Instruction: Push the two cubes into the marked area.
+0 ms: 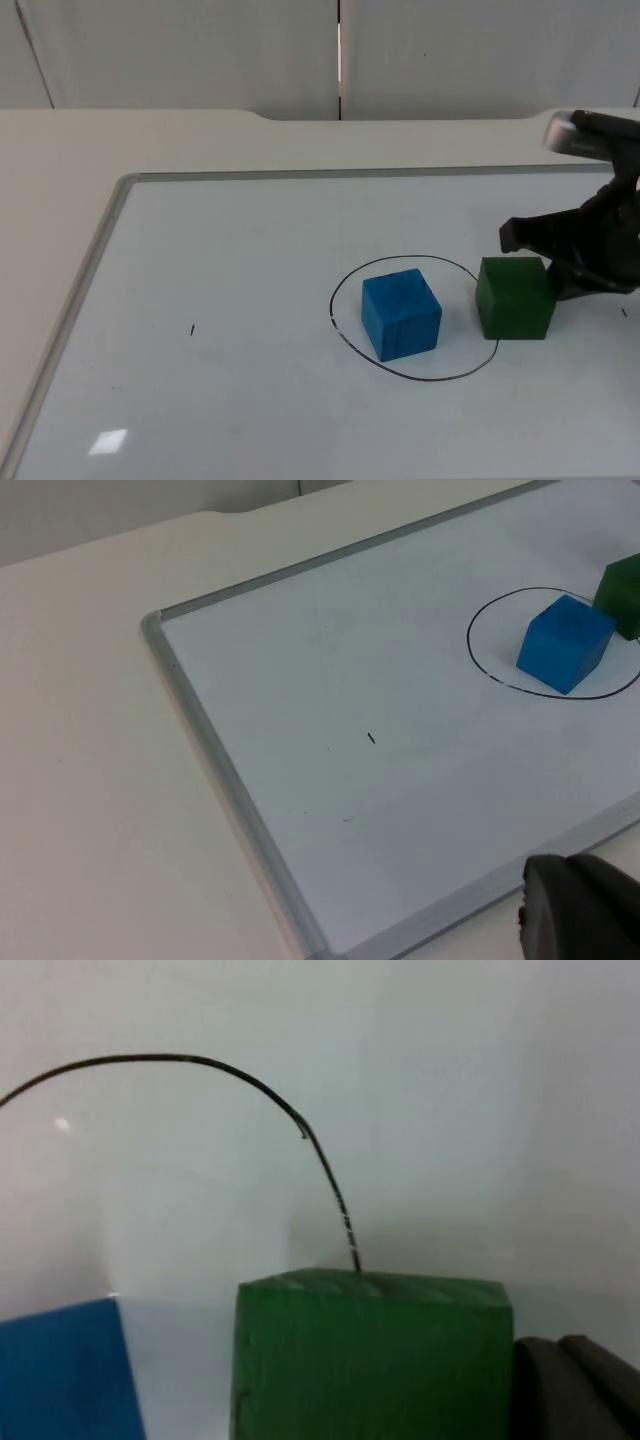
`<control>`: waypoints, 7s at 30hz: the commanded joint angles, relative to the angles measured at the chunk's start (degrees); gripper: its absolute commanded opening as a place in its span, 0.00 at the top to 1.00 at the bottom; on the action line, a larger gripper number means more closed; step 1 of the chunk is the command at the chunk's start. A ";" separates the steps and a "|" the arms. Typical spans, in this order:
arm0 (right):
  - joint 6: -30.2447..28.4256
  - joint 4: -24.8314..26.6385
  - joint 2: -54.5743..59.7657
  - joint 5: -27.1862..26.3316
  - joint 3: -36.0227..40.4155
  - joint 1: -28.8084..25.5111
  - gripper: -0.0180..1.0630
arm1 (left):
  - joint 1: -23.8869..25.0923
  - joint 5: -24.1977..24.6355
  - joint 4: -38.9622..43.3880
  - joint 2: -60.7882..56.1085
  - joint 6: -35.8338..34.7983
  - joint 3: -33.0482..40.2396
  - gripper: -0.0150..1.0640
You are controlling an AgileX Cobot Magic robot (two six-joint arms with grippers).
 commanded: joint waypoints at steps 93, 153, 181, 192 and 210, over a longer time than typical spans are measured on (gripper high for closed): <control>2.71 1.79 2.29 -6.13 -0.31 5.39 0.98 | -0.05 -0.49 0.47 -0.26 0.01 0.27 0.99; -5.04 -16.91 -57.82 11.15 1.20 7.22 0.98 | -0.05 -0.49 0.67 -0.26 0.01 0.27 0.99; -5.02 -16.45 -91.37 29.00 20.34 7.22 0.98 | -0.05 -0.49 0.67 -0.26 0.01 0.27 0.99; -5.02 -16.30 -102.53 39.43 20.34 7.22 0.98 | -0.05 -0.49 0.67 -0.26 0.01 0.27 0.99; -6.04 -16.20 -108.09 50.02 21.28 7.22 0.98 | -0.05 -0.49 0.67 -0.26 0.01 0.27 0.99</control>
